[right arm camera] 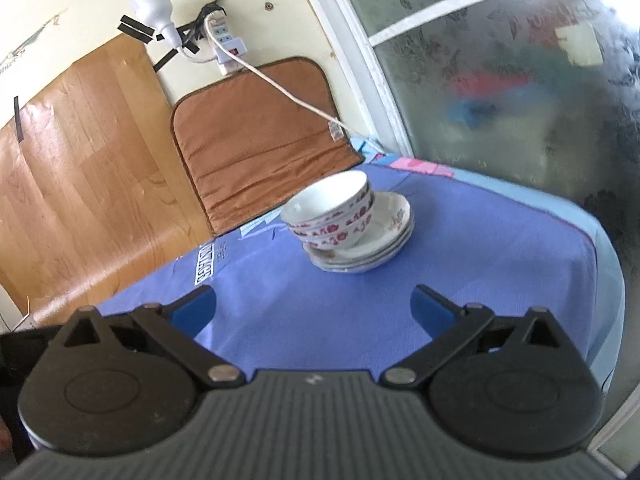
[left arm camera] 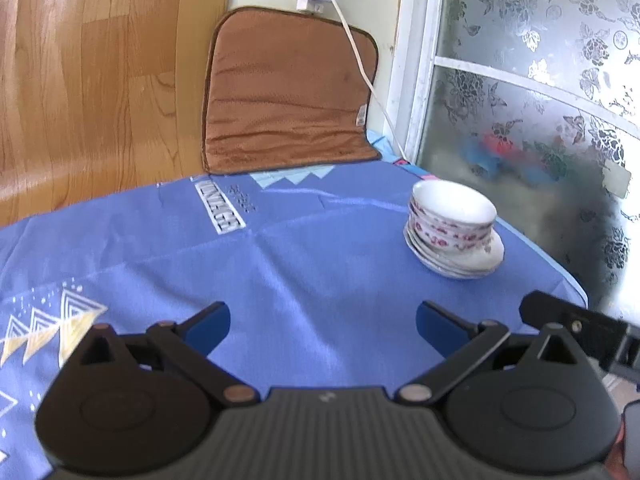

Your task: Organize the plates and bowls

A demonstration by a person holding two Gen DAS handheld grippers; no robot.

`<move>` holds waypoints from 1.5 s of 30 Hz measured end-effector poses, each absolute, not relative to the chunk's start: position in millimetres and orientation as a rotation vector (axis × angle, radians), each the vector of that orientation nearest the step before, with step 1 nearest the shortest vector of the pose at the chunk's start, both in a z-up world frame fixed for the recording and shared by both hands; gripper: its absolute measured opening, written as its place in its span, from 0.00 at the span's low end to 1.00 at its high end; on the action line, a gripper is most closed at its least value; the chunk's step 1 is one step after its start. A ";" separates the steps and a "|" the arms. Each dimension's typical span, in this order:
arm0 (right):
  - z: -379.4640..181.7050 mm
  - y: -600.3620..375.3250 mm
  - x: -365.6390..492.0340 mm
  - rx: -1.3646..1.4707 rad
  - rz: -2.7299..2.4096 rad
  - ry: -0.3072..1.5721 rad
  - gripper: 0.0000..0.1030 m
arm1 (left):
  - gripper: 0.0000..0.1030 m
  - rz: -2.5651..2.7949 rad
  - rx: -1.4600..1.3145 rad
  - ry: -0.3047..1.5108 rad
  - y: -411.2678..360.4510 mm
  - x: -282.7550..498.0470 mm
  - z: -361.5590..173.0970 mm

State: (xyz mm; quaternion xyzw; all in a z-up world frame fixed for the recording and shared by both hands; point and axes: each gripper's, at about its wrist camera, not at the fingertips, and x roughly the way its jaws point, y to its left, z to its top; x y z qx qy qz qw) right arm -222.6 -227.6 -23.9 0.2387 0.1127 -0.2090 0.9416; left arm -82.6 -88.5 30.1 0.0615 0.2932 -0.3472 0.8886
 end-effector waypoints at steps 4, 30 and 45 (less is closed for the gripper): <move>-26.8 -226.9 -224.8 0.529 -0.425 0.242 1.00 | 1.00 -0.714 0.111 0.635 -85.4 -87.5 25.3; -32.2 -216.1 -239.7 0.548 -0.395 0.246 1.00 | 1.00 -0.718 0.244 0.683 -95.8 -113.4 2.5; -36.6 -219.8 -240.7 0.567 -0.387 0.264 1.00 | 1.00 -0.710 0.265 0.708 -99.5 -110.9 -0.8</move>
